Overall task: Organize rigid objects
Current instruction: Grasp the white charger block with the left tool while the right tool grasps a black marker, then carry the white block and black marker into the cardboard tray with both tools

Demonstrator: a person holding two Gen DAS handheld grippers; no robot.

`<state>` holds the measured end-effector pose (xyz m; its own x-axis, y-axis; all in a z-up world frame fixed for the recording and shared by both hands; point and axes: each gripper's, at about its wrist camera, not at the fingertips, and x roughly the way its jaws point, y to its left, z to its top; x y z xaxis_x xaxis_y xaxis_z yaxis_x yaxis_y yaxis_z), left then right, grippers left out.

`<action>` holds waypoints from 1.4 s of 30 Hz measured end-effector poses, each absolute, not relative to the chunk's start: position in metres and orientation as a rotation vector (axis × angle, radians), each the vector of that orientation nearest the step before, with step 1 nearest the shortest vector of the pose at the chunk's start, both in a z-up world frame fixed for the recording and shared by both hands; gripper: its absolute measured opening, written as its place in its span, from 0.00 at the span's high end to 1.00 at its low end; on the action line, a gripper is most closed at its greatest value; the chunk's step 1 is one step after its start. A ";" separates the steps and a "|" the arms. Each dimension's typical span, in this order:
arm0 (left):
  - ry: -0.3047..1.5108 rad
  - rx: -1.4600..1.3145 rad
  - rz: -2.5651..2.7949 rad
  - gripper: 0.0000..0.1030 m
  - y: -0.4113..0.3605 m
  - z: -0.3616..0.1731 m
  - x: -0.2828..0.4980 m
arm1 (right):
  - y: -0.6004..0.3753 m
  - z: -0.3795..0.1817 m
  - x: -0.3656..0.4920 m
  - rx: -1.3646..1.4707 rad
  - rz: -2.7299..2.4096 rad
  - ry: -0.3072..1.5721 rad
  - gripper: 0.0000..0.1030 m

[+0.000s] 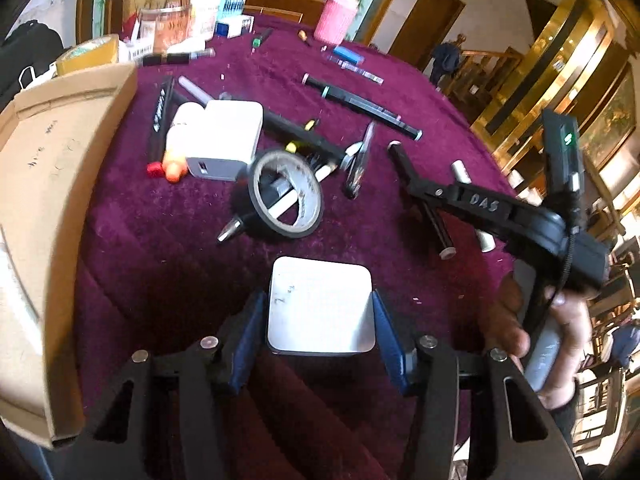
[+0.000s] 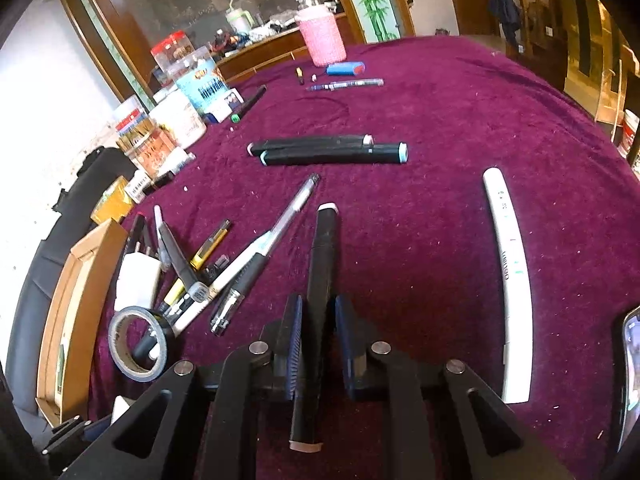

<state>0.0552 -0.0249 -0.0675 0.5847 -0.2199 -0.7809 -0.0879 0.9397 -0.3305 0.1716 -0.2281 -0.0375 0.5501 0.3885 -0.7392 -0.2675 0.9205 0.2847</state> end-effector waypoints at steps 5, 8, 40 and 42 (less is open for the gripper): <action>0.884 -0.400 -0.086 0.49 -0.008 -0.042 0.037 | -0.231 -0.028 0.162 0.158 0.402 0.839 0.84; 0.843 -0.426 -0.083 0.49 0.008 -0.028 0.025 | -0.233 -0.018 0.148 0.173 0.418 0.794 0.84; 0.834 -0.501 0.478 0.49 0.202 -0.048 -0.058 | 0.039 -0.019 0.058 -0.177 0.983 0.917 0.84; 0.855 -0.506 0.493 0.49 0.206 -0.053 -0.057 | 0.044 -0.022 0.058 -0.205 0.968 0.929 0.83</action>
<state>-0.0568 0.2058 -0.0534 0.5606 0.2033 -0.8027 -0.5934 0.7748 -0.2182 0.0580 0.0444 -0.0221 0.2297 0.6154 -0.7540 -0.7786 0.5810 0.2370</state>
